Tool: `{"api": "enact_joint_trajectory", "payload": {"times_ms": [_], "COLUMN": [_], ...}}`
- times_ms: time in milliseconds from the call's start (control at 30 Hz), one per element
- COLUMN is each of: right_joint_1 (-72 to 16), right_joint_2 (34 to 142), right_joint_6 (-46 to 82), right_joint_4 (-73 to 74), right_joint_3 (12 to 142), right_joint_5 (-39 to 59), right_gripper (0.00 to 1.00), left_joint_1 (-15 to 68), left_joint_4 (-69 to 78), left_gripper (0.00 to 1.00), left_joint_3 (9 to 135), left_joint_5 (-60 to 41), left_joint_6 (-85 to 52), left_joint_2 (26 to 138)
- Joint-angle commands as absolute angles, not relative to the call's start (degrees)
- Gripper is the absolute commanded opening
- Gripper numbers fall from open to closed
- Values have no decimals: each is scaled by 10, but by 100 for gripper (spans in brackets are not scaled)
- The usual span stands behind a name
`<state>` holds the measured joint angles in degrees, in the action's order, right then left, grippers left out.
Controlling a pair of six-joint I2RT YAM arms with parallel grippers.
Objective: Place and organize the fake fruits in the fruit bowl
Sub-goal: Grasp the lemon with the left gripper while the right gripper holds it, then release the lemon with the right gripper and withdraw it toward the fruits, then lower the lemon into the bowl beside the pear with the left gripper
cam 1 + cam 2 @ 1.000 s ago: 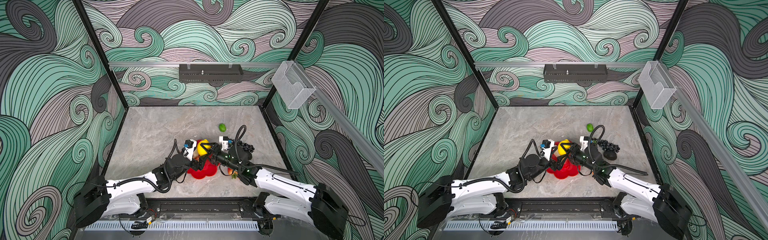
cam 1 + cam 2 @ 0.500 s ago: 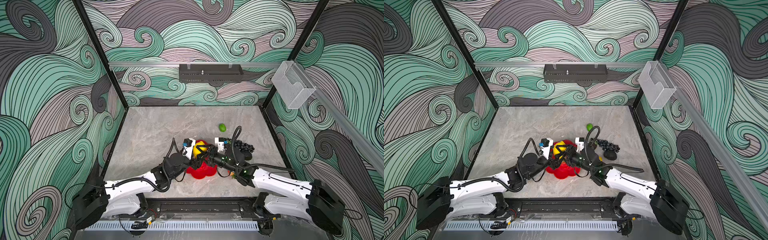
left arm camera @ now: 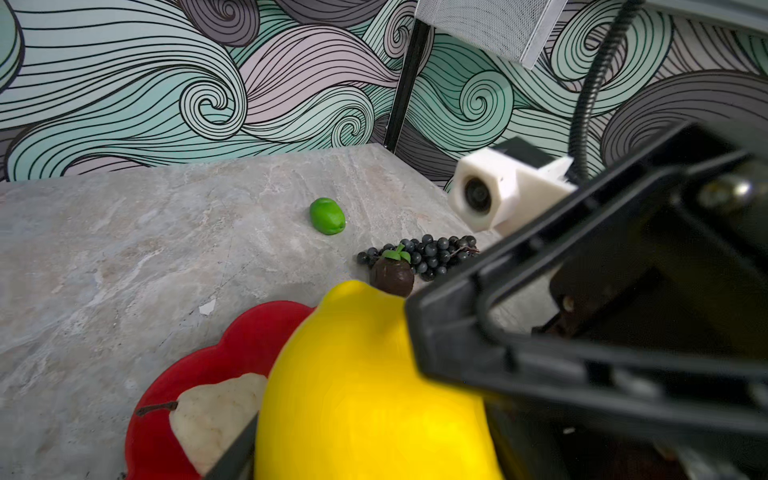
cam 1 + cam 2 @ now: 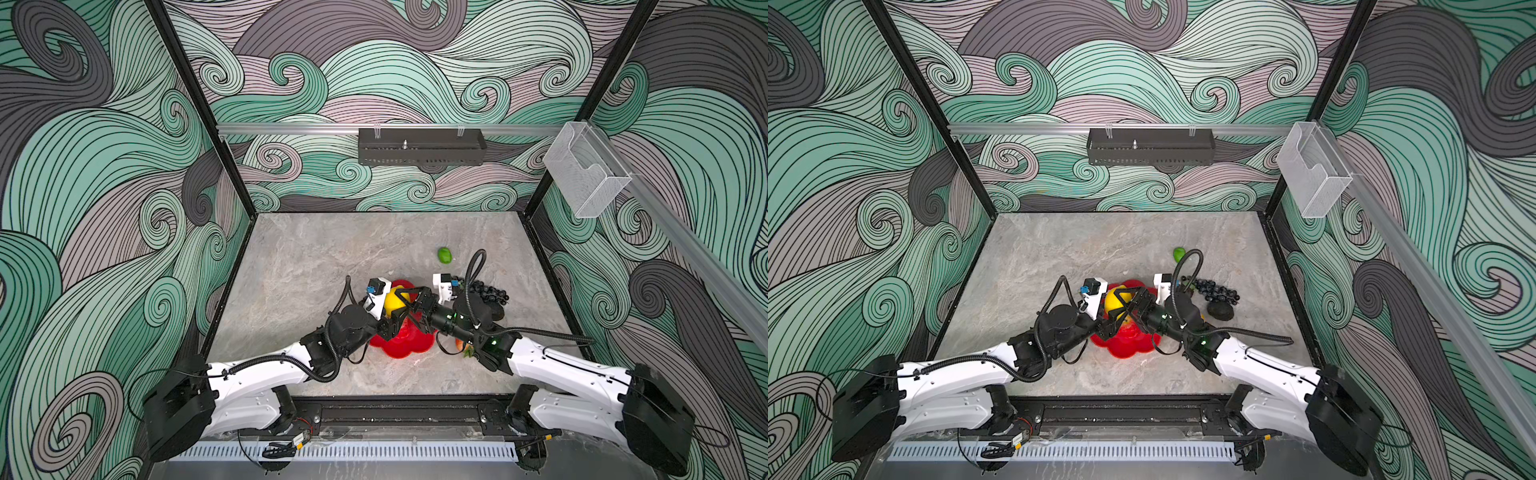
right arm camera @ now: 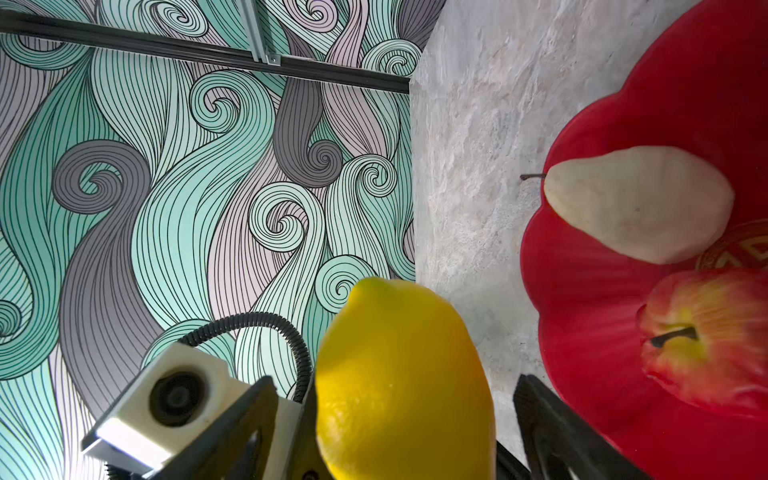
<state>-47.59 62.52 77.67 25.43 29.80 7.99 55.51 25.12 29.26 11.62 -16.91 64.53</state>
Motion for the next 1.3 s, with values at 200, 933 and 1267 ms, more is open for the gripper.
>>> {"api": "enact_joint_trajectory", "payload": {"times_ms": [200,933,1267], "right_joint_1": [-339,-281,-281], "right_joint_2": [457,188,101], "right_joint_6": [542,272,286], "right_joint_4": [9,-192,-132], "right_joint_3": [274,179,95], "right_joint_5": [89,-127,-124], "right_gripper": [95,96,99], "left_joint_1": [544,598,599], "left_joint_4": [52,-254,-370], "left_gripper": [61,61,62], "left_joint_3": [376,707,848], "left_joint_5": [117,143,197], "left_joint_6": [-139,-108,-120], "left_joint_2": [636,958,1081]}}
